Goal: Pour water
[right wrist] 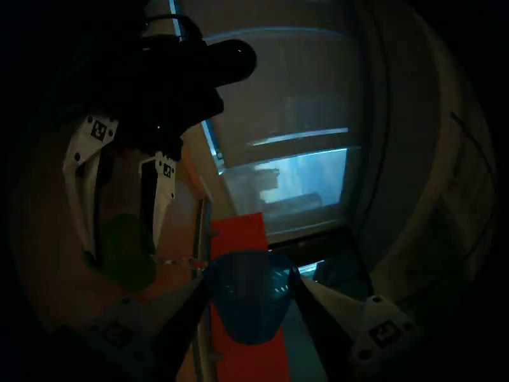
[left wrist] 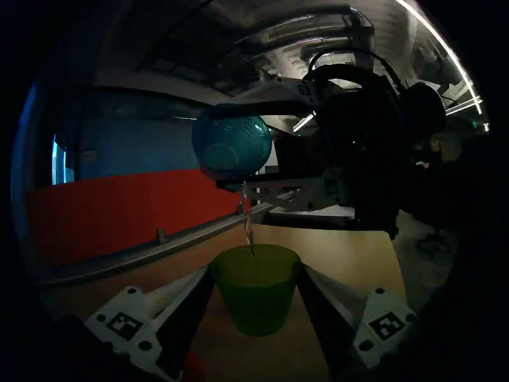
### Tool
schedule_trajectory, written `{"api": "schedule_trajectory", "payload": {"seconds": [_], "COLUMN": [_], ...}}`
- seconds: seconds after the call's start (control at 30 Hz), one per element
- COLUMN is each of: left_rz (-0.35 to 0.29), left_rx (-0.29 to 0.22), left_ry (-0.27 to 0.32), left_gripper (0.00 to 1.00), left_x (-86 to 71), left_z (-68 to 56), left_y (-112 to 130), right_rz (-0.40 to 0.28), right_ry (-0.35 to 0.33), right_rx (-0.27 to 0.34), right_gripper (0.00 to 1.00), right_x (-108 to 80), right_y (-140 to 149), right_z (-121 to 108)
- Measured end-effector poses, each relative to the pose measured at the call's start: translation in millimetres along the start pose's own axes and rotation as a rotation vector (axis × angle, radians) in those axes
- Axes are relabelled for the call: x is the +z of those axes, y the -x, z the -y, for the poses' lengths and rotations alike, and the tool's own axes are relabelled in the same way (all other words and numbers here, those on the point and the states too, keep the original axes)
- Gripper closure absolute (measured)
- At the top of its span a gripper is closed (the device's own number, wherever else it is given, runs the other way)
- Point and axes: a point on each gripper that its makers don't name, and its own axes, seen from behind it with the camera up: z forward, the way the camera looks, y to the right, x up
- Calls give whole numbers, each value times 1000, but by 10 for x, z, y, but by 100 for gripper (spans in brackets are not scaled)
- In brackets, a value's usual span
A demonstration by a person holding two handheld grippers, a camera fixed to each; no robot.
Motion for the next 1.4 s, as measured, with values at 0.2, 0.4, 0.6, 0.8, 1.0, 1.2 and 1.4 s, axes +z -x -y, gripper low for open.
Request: {"api": "schedule_trajectory", "payload": {"seconds": [0.2,0.4,0.6,0.8,1.0,1.2,1.4], "left_rz": [-1,-3,-5,-7,-5,-6,-8], "left_rx": [-1,-1,-2,-2,-1,0,-1], "left_ry": [0,-1,-2,-1,1,2,1], "left_gripper": [12,12,12,12,12,12,12], "left_x": [-1,-6,-8,-7,-6,-4,-2], "left_z": [-1,-5,6,4,-20,-22,-13], "left_y": [6,8,-7,-18,-10,-18,-17], "right_rz": [-2,-1,-1,-2,-6,-9,-9], "right_ry": [-1,1,5,7,6,9,14], "right_rx": [-22,-38,-67,-90,-115,-143,-168], "right_gripper": [9,9,9,9,9,9,9], "right_x": [8,21,25,28,23,11,11], "right_y": [0,-12,-32,-56,-77,-103,-130], "right_z": [2,-13,-41,-49,-47,-60,-74]}}
